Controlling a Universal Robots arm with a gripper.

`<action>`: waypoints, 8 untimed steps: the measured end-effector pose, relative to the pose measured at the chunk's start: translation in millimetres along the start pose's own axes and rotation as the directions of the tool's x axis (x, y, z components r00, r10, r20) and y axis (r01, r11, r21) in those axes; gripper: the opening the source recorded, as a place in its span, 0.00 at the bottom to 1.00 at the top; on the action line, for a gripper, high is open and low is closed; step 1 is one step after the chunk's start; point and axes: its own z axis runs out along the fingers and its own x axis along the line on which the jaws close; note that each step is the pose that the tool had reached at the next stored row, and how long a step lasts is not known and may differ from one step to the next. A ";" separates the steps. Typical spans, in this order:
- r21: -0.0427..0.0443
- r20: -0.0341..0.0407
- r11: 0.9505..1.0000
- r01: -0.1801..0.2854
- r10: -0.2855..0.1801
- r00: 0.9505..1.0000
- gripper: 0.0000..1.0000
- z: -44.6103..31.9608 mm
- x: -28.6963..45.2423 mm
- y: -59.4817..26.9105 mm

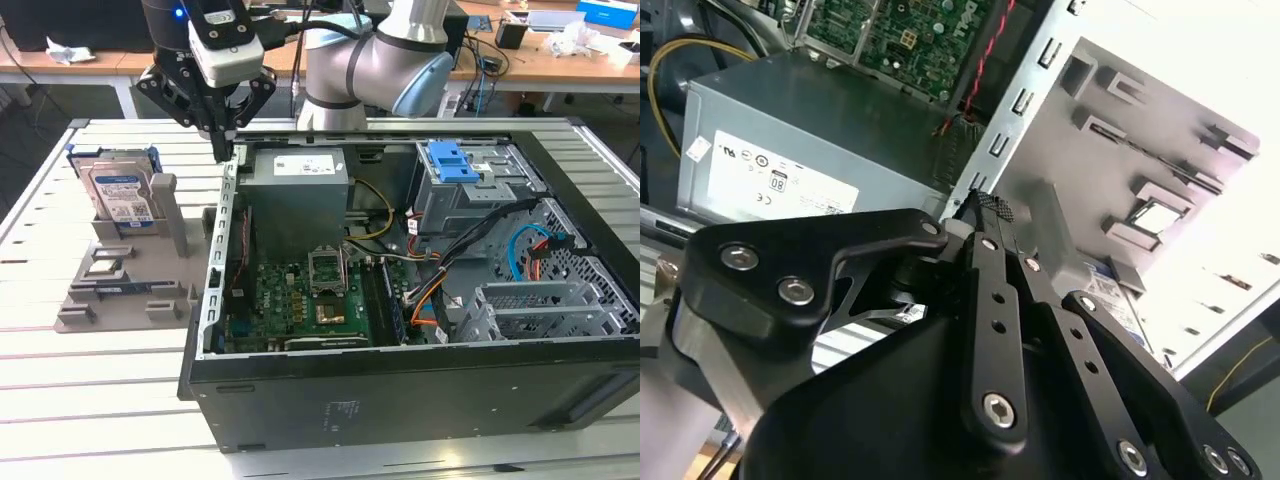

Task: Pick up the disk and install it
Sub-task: 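Reach for the disk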

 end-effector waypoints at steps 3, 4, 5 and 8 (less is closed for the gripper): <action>0.000 0.000 1.000 0.000 0.000 1.000 0.11 -0.2 9.5 -0.7; 0.000 0.000 1.000 0.000 0.000 1.000 0.11 -0.4 15.0 -1.1; 0.000 0.000 1.000 0.000 0.000 1.000 0.11 -0.5 18.5 -1.4; 0.000 0.000 1.000 0.000 0.000 1.000 0.11 -0.7 26.1 -1.9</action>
